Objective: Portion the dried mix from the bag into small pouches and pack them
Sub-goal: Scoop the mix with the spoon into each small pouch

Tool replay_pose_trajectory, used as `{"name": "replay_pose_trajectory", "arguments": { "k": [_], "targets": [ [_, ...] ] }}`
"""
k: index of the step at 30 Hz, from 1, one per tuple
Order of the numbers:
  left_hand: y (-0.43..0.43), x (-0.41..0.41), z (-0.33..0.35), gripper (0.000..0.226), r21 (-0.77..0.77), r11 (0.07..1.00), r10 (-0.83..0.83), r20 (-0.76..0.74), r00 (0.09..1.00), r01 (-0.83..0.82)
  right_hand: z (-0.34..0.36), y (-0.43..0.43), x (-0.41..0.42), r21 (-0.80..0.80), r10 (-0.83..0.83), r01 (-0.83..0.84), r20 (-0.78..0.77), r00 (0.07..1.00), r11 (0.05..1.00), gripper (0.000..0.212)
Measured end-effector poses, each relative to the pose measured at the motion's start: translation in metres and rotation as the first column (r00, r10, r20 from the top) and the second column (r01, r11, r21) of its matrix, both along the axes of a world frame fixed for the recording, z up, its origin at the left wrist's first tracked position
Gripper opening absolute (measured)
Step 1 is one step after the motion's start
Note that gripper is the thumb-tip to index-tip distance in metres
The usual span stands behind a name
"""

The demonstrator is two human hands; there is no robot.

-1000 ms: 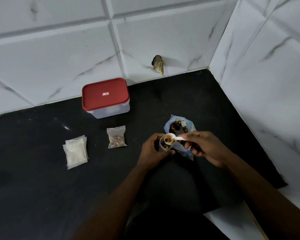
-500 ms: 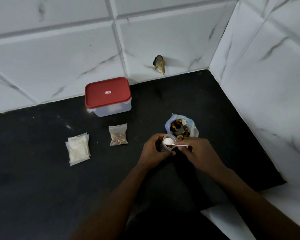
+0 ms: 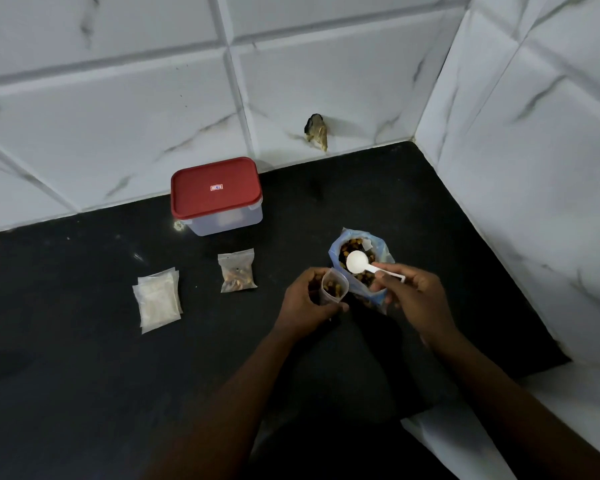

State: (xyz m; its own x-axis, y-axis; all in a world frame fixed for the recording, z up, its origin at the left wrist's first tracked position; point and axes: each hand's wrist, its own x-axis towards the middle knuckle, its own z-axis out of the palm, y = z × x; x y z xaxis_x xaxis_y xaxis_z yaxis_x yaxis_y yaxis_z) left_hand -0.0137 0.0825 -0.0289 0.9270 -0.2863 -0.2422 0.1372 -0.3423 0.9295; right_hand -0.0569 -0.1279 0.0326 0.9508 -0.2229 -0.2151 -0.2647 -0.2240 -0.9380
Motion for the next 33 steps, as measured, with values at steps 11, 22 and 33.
{"name": "replay_pose_trajectory", "arguments": {
  "k": [11, 22, 33],
  "targets": [
    [0.012, -0.004, 0.002, 0.046, -0.101, 0.995, 0.008, -0.027, 1.0, -0.011, -0.035, -0.009, 0.035, -0.669, 0.206, -0.207, -0.082, 0.975, 0.714, 0.043],
    [0.035, -0.013, -0.004, 0.036, -0.076, 0.993, 0.085, -0.059, 0.995, -0.089, -0.025, 0.035, 0.002, -0.287, 0.284, -0.27, 0.007, 0.959, 0.919, 0.05],
    [0.064, -0.026, 0.005, 0.016, -0.193, 0.971, 0.119, -0.111, 0.987, -0.139, -0.027, 0.061, 0.007, -0.094, 0.268, -0.272, -0.053, 0.962, 0.958, 0.013]
  ]
}}
